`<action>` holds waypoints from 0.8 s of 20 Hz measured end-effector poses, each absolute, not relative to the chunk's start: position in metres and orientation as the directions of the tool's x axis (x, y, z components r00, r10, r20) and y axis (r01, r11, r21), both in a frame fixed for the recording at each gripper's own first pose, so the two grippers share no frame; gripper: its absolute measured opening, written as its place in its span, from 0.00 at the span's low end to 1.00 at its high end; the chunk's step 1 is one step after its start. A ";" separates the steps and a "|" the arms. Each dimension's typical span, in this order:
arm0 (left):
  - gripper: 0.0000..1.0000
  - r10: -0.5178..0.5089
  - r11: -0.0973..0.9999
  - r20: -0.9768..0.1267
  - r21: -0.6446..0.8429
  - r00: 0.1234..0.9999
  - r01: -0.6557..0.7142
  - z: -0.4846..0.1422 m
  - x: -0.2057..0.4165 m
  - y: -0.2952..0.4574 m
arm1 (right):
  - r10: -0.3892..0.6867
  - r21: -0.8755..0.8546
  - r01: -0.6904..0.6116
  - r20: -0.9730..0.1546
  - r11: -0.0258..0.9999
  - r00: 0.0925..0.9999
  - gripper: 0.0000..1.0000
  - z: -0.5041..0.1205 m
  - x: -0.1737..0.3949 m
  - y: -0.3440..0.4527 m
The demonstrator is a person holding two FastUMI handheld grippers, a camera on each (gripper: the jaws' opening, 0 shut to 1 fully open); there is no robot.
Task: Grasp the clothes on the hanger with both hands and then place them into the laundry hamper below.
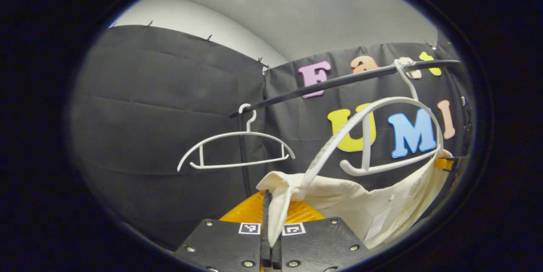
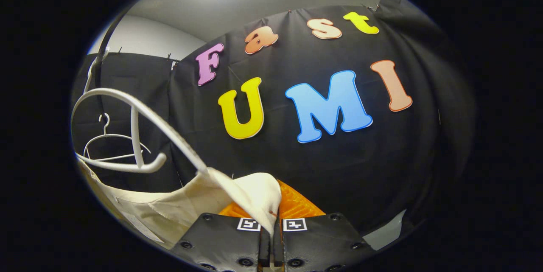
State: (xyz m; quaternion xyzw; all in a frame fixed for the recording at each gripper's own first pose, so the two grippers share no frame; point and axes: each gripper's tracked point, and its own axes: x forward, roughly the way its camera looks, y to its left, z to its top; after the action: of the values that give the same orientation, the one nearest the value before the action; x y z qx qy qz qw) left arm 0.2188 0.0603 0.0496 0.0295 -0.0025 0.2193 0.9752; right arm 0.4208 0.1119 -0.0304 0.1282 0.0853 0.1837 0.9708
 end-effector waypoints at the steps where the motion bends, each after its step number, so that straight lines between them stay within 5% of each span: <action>1: 0.03 0.427 0.903 0.006 0.056 0.904 -0.427 0.043 0.218 0.060 | 0.387 0.275 -0.342 -0.130 0.899 0.913 0.06 -0.038 0.414 0.114; 16: 0.03 0.235 0.972 -0.113 0.029 0.966 -0.233 -0.011 0.143 0.020 | 0.464 0.143 -0.444 -0.175 0.885 0.868 0.06 -0.062 0.235 0.144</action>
State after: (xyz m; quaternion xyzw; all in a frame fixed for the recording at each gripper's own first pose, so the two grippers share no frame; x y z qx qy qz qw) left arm 0.1434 0.0199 -0.0109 0.0079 0.0578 0.1178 0.9913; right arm 0.2348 0.1442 -0.0624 0.0493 0.1027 0.2350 0.9653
